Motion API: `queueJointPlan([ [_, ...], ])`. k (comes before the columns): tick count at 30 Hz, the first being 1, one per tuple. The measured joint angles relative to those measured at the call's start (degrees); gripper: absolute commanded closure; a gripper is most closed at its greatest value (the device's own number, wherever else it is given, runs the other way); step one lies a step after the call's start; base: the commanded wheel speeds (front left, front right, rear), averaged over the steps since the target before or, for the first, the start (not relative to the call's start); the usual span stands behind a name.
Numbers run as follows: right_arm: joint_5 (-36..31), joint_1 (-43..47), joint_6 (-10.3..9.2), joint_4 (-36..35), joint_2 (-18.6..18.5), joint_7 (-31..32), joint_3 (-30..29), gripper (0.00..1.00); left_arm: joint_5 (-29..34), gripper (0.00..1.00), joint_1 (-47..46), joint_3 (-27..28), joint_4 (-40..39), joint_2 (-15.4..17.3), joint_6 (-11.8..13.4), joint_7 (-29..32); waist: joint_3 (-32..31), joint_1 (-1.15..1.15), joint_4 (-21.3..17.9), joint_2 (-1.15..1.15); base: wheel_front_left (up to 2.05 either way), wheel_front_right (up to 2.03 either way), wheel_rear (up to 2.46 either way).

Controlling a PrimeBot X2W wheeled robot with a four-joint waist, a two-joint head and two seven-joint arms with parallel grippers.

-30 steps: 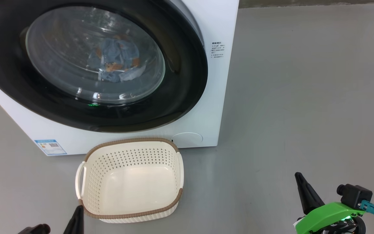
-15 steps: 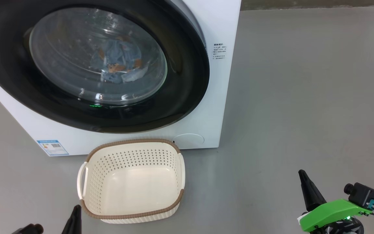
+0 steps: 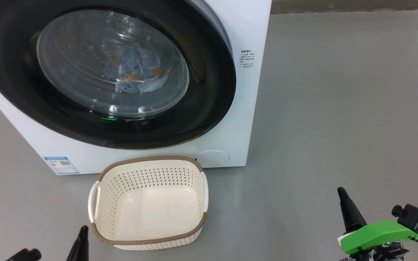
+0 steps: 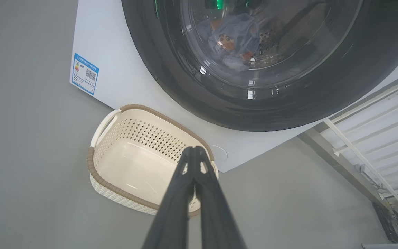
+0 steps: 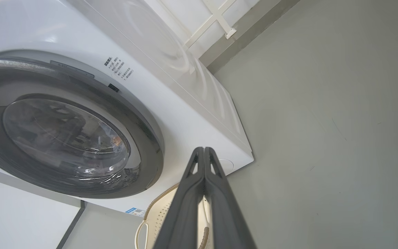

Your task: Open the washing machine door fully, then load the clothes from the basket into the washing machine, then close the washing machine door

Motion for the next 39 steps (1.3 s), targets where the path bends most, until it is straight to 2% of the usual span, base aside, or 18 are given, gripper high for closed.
queueJointPlan([
  [39, 19.70, 1.31, -0.01, -4.33, 1.58, 6.56, -4.08, 1.00, -20.52, 1.00, -1.61, 4.12, -1.29, -2.20, 0.00, 6.45, -1.19, -0.01, 1.06, 0.00, 0.00, 0.00, 0.00],
])
